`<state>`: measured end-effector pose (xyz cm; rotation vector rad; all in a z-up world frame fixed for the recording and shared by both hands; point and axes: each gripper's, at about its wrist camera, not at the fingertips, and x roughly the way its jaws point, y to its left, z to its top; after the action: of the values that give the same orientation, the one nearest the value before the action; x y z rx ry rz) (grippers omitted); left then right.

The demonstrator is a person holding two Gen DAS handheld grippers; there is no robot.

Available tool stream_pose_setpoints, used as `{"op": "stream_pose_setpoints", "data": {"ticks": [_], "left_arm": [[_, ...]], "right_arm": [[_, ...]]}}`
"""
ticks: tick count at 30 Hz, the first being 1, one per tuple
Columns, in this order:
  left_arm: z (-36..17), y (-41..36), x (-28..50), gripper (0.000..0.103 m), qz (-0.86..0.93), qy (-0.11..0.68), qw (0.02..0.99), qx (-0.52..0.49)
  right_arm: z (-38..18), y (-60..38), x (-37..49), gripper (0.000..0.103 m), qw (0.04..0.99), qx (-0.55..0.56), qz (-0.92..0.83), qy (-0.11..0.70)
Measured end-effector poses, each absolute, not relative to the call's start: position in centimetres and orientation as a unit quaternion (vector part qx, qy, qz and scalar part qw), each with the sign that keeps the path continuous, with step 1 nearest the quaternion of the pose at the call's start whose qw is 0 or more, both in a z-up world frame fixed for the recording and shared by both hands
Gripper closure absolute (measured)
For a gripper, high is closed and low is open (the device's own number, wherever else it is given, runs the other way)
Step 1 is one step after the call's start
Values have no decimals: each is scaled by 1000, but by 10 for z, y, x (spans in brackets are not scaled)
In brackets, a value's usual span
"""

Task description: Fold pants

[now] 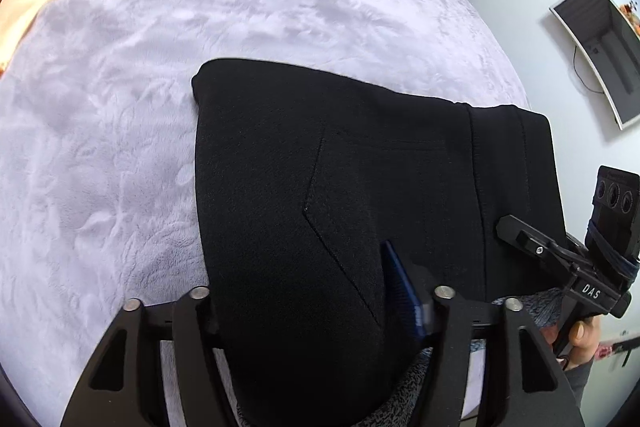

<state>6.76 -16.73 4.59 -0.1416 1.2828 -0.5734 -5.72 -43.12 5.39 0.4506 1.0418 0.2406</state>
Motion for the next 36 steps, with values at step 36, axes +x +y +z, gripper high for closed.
{"op": "stream_pose_setpoints", "data": {"ticks": [36], "left_arm": [[99,-200,56,1,-159,487,859,11]], "right_arm": [[112,-379,-86,3,907,66,71,410]]}}
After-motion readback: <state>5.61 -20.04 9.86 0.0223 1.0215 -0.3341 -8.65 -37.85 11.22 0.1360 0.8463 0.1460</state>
